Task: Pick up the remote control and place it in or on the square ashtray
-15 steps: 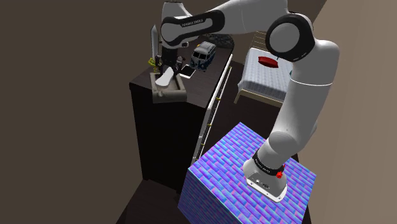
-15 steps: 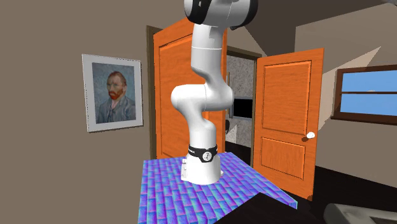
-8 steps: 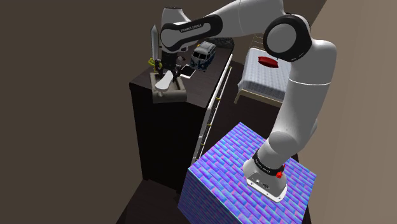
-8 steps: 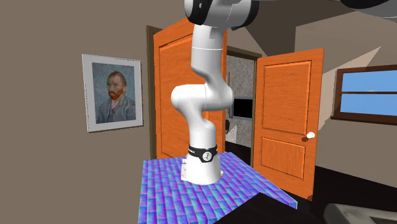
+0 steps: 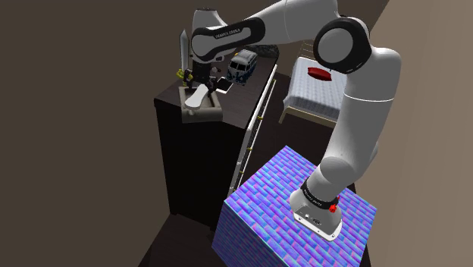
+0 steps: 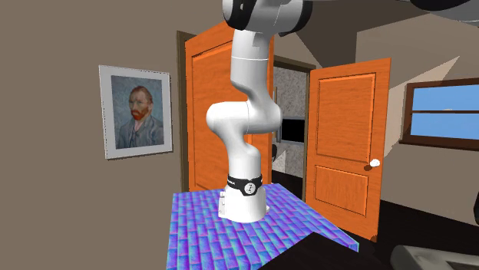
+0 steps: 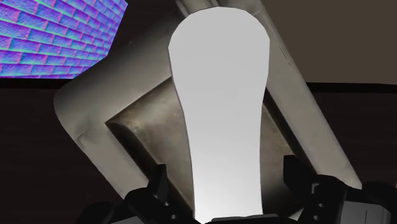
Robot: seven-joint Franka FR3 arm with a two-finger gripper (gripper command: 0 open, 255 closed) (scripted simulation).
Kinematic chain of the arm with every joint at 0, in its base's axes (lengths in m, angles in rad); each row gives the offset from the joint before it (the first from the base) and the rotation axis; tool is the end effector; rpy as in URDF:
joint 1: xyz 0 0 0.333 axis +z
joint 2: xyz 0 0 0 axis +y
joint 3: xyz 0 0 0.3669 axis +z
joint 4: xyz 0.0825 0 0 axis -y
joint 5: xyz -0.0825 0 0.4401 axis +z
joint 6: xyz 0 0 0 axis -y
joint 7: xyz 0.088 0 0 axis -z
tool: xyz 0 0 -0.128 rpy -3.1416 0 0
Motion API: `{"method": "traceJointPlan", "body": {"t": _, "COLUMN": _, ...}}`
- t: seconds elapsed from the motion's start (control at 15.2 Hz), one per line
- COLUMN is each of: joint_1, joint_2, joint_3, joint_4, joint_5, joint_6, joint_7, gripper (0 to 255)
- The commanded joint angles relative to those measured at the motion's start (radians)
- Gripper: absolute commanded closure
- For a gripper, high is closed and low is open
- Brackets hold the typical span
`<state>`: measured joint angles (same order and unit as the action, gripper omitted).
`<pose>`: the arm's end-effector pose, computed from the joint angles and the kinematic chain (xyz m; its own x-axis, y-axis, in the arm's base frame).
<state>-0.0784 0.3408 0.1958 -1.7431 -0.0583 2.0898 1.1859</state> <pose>0.7096 0.0685 0.3836 0.4965 -0.8680 -0.0082 -0.8680 -0.4963 -0.0174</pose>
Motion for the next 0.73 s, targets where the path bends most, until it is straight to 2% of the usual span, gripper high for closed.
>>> {"method": "traceJointPlan", "body": {"t": 0.0, "joint_1": 0.000, "joint_2": 0.000, "joint_3": 0.000, "joint_4": 0.000, "joint_5": 0.000, "joint_6": 0.000, "joint_7": 0.000, "gripper": 0}}
{"method": "traceJointPlan", "body": {"t": 0.26, "joint_1": -0.003, "joint_2": -0.041, "joint_3": 0.004, "joint_4": 0.072, "joint_5": 0.010, "joint_6": -0.112, "joint_7": -0.007, "gripper": 0}}
{"method": "traceJointPlan", "body": {"t": 0.66, "joint_1": -0.003, "joint_2": -0.041, "joint_3": 0.004, "joint_4": 0.072, "joint_5": 0.010, "joint_6": -0.112, "joint_7": -0.007, "gripper": 0}}
